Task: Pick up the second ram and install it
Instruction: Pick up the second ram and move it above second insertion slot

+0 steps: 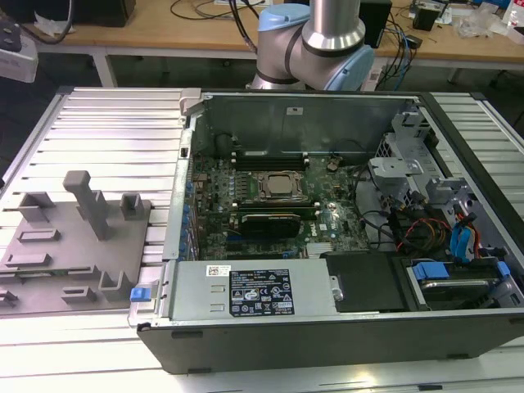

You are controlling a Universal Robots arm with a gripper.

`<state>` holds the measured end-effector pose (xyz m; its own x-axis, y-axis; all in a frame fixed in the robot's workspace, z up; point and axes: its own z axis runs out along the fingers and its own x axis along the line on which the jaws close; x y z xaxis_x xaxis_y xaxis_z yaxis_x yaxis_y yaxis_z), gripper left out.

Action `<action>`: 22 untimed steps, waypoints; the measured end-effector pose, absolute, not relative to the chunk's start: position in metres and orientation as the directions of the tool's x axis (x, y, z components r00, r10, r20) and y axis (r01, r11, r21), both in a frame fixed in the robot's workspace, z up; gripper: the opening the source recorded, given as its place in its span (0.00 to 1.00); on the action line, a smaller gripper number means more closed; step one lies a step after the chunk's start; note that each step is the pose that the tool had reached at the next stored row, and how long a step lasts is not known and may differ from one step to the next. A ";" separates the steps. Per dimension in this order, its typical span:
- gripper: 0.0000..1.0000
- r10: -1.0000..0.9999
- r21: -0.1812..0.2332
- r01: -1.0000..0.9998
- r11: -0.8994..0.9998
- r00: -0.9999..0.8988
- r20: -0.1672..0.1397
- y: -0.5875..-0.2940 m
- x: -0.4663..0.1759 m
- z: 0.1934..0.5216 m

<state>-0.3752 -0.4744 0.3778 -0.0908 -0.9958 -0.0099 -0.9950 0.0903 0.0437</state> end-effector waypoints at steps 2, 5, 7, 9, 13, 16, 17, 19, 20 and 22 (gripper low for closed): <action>0.11 -0.997 0.044 -0.997 0.070 -0.071 -0.010 -0.474 -0.375 0.378; 0.11 -1.000 0.044 -0.999 0.021 -0.021 -0.010 -0.474 -0.375 0.378; 0.11 -1.000 0.044 -0.999 0.021 -0.021 -0.010 -0.474 -0.375 0.378; 0.11 -1.000 0.044 -0.999 0.021 -0.021 -0.010 -0.474 -0.375 0.378; 0.36 -1.000 0.044 -0.999 0.021 -0.021 -0.010 -0.474 -0.375 0.378; 0.36 -1.000 0.044 -0.999 0.021 -0.021 -0.010 -0.474 -0.375 0.378; 0.36 -1.000 0.044 -0.999 0.021 -0.021 -0.010 -0.474 -0.375 0.378; 0.36 -1.000 0.044 -0.999 0.021 -0.021 -0.010 -0.474 -0.375 0.376; 0.36 -1.000 0.044 -0.999 0.021 -0.021 -0.010 -0.474 -0.375 0.374; 0.36 -1.000 0.044 -0.999 0.021 -0.021 -0.010 -0.474 -0.375 0.370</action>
